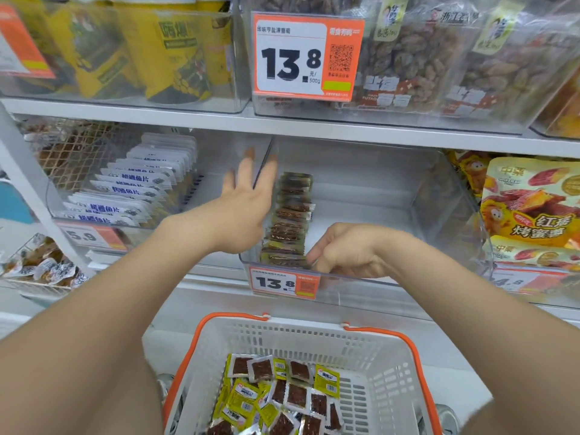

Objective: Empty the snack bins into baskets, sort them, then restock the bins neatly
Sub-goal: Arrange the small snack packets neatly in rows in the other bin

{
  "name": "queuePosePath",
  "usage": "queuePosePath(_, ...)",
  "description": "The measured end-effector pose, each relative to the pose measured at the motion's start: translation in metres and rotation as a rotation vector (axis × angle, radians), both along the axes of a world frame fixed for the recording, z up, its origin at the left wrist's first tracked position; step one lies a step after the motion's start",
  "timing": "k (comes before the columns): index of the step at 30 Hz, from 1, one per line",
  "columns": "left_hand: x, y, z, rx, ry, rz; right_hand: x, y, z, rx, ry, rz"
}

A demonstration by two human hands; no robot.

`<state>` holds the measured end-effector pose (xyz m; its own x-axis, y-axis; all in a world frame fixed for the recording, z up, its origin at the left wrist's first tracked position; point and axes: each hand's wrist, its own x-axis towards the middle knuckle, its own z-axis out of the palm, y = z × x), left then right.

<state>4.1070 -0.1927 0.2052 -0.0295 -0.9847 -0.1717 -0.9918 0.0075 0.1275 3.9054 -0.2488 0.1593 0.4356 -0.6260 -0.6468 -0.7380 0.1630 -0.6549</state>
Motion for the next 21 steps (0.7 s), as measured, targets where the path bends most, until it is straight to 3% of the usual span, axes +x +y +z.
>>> queuePosePath(2, 0.004, 0.006, 0.002, 0.148, 0.171, 0.058, 0.001, 0.002, 0.005, 0.124, -0.083, -0.044)
queuePosePath(4, 0.004, 0.010, 0.003, 0.145, 0.243, 0.066, 0.006, 0.008, 0.006, 0.083, -0.095, -0.053)
queuePosePath(7, -0.002, 0.013, 0.005, 0.151, 0.265, 0.086, 0.017, 0.016, 0.002, -0.068, -0.102, -0.049)
queuePosePath(10, -0.001, 0.017, 0.004, 0.167, 0.247, 0.068, 0.025, 0.018, 0.007, 0.077, -0.184, -0.130)
queuePosePath(16, -0.001, 0.027, -0.003, 0.119, 0.210, 0.061, 0.025, 0.013, 0.018, 0.121, -0.049, -0.090)
queuePosePath(19, 0.000, 0.022, -0.004, -0.040, 0.280, 0.127, 0.024, -0.011, 0.006, -0.156, -0.046, -0.340)
queuePosePath(21, -0.001, 0.017, -0.005, -0.006, 0.332, 0.127, 0.040, -0.014, -0.001, -0.299, -0.200, -0.449)
